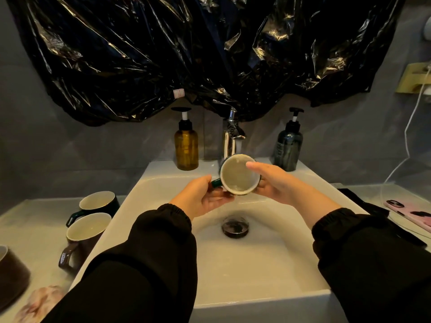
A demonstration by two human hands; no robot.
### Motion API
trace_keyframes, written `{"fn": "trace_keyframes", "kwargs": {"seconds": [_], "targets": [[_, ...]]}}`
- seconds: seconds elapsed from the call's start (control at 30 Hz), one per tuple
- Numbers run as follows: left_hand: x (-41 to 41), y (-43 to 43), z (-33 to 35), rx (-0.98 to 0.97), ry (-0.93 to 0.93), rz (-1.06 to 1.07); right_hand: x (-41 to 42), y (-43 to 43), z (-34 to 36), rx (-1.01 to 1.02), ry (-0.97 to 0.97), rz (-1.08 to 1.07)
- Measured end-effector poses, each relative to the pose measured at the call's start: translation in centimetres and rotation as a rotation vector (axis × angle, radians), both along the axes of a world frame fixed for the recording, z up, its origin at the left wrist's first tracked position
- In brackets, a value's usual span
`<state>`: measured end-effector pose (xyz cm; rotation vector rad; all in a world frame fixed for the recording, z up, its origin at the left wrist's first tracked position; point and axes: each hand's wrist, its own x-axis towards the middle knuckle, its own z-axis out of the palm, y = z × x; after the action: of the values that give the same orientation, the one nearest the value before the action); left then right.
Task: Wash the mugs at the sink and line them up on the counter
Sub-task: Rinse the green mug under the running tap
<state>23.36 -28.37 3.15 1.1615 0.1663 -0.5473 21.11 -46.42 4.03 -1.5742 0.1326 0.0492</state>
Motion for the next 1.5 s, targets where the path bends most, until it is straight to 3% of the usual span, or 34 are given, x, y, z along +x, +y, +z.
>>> {"fn": "trace_keyframes", "kwargs": {"seconds": [0.43, 0.67, 0.87, 1.23, 1.5], "targets": [[-0.2, -2.0, -0.1, 0.378, -0.474, -0.120, 0.1, -2.6, -0.4, 0.323, 0.328, -0.201], [-0.1, -2.4, -0.5, 0.441, -0.614, -0.132, -0.3, -3.1, -0.5, 0.409, 0.426, -0.198], [0.6, -1.8, -0.8, 0.512, -0.604, -0.167, -0.2, -1.9, -0.5, 0.289, 0.442, -0.163], [2.1, 1.4, -1.2, 0.379, -0.434, -0.222, 0.3, 1.4, -0.6, 0.006, 0.172, -0.136], [1.7, 1.4, -1.5, 0.325, -0.410, -0.383, 0.3, -0.4, -1.0, -0.189, 0.034, 0.033]]}}
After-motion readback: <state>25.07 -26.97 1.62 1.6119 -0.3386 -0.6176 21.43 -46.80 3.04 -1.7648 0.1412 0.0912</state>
